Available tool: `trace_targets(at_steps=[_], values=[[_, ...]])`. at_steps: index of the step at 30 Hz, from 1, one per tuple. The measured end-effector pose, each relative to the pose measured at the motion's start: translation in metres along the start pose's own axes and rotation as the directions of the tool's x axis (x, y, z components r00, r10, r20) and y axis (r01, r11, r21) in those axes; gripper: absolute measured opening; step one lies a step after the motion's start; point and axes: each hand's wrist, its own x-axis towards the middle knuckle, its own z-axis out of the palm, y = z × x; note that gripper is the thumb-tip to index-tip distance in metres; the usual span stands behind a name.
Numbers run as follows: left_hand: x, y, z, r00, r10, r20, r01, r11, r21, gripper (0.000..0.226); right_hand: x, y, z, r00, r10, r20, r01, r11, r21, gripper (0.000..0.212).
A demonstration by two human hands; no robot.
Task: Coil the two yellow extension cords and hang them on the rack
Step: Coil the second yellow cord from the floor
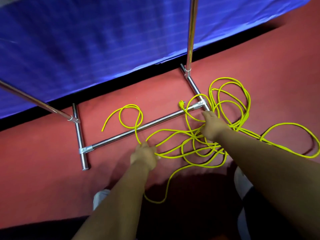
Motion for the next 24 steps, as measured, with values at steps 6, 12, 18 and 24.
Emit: trace_targets(at_steps=[6, 12, 18, 24], values=[[0.011, -0.025, -0.023, 0.983, -0.177, -0.044, 0.172, 0.981, -0.087, 0.043, 0.021, 0.006, 0.024, 0.998, -0.05, 0.045, 0.054, 0.994, -0.09, 0.044], [0.019, -0.021, -0.022, 0.947, -0.321, -0.005, 0.321, 0.947, -0.018, 0.052, 0.017, -0.026, 0.004, 0.969, -0.143, -0.204, 0.182, 0.965, 0.191, 0.025], [0.022, 0.037, -0.05, 0.975, 0.021, -0.223, -0.06, 0.984, -0.168, 0.068, 0.009, -0.077, -0.058, 0.978, -0.144, -0.152, 0.209, 0.645, 0.735, 0.021], [0.006, 0.108, -0.063, 0.92, 0.377, -0.106, -0.242, 0.334, -0.911, 0.031, -0.007, -0.123, -0.101, 0.987, -0.153, -0.039, 0.073, 0.225, 0.972, 0.016]])
